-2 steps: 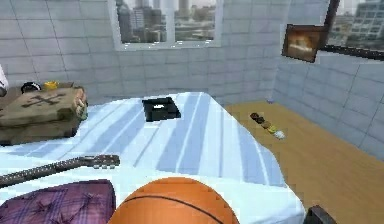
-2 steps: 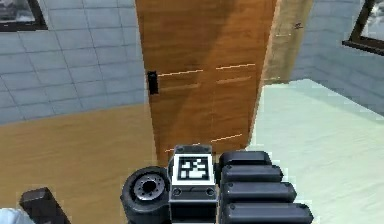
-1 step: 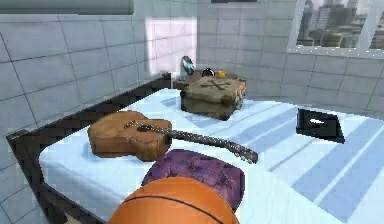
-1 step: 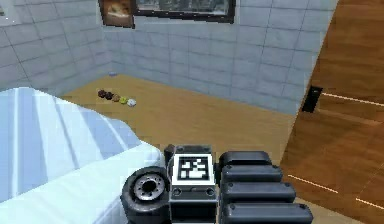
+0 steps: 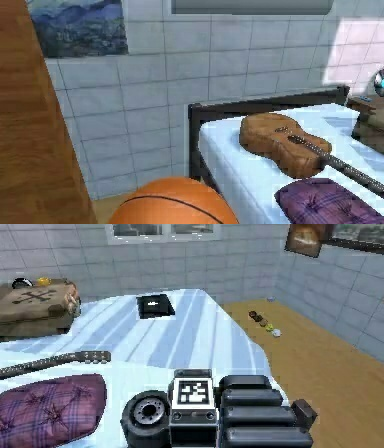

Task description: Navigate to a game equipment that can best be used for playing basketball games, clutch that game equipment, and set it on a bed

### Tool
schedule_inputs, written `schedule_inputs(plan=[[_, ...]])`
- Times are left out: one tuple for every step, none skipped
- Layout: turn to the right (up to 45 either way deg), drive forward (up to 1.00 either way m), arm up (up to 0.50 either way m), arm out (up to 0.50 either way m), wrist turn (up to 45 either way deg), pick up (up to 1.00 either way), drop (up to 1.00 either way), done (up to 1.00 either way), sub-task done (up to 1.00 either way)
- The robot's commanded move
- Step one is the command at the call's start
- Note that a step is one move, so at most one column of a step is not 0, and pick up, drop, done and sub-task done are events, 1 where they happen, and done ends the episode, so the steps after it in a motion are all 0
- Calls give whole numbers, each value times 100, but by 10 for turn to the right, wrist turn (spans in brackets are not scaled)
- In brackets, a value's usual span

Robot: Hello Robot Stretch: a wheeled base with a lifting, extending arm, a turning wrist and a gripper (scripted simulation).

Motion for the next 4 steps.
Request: schedule_inputs(plan=[[450,0,0,0,0,0,0,0,0],[450,0,0,0,0,0,0,0,0],[450,0,0,0,0,0,0,0,0],[-360,0,0,0,0,0,0,0,0]])
